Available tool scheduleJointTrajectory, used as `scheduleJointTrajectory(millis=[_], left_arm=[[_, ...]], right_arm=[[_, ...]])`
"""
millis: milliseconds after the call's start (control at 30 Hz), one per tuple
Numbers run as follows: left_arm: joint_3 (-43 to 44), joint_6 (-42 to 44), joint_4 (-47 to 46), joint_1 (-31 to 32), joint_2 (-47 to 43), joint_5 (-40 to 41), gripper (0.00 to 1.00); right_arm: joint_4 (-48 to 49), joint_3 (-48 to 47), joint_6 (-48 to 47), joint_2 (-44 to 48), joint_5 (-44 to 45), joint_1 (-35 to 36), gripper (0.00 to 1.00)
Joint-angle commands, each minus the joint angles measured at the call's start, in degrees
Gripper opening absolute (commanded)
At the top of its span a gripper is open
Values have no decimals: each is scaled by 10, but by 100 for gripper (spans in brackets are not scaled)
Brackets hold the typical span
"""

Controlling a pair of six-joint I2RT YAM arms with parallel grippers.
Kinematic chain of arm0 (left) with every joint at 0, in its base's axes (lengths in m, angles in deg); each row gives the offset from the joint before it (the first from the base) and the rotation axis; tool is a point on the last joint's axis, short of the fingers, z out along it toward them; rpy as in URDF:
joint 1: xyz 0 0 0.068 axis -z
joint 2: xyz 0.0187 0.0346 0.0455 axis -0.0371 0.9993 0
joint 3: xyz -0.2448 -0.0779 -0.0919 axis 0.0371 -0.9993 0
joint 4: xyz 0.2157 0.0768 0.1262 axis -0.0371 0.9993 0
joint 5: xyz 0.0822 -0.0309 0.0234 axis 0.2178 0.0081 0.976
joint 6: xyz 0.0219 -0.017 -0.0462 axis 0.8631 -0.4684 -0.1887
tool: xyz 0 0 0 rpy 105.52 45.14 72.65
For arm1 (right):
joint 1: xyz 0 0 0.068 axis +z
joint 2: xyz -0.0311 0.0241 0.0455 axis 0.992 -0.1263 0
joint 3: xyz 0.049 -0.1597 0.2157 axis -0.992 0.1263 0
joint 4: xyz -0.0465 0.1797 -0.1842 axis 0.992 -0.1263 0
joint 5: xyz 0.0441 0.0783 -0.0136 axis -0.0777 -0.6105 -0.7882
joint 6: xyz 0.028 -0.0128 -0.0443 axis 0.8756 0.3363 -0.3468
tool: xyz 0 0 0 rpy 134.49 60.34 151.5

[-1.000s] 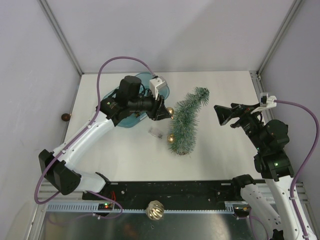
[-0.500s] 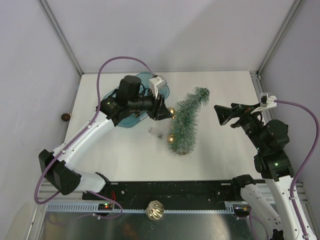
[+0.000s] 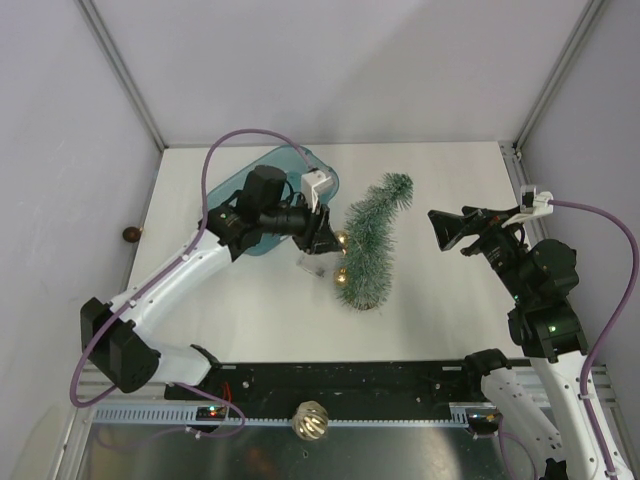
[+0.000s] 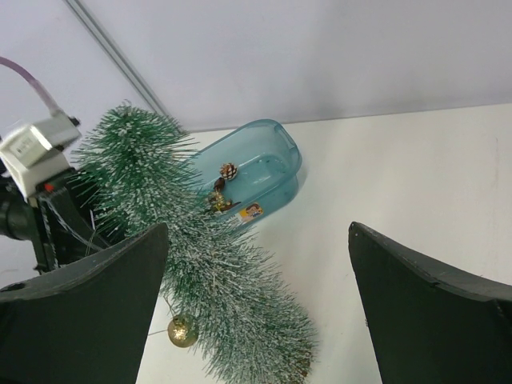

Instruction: Decorate the small christmas tree

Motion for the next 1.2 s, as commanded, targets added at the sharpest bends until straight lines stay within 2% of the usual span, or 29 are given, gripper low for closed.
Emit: scheduleJointTrajectory(millis=[0,167,300,667,733,800,1167], left_arm=[[-32,49,-8,5,-28,16,12],[-47,84,-11,6,-34,28,14],[-51,95,-11,6,-39,35,19],[-42,82,-11,5,-38,29,49],[-45,81,-11,5,-39,24,60],[-50,82,-11,5,-40,21,66],[-54,85,-11,2,-45,24,69]], right_arm=[[4,-18,-4,6,7,-2,99],[8,-18,-4,4,7,-2,99],[12,-18,-4,2,6,-3,99],[15,-18,-4,2,4,-4,99],[15,-18,-4,2,3,-4,99],[13,-18,-5,3,3,-4,99],[9,-18,-4,3,4,-5,99]])
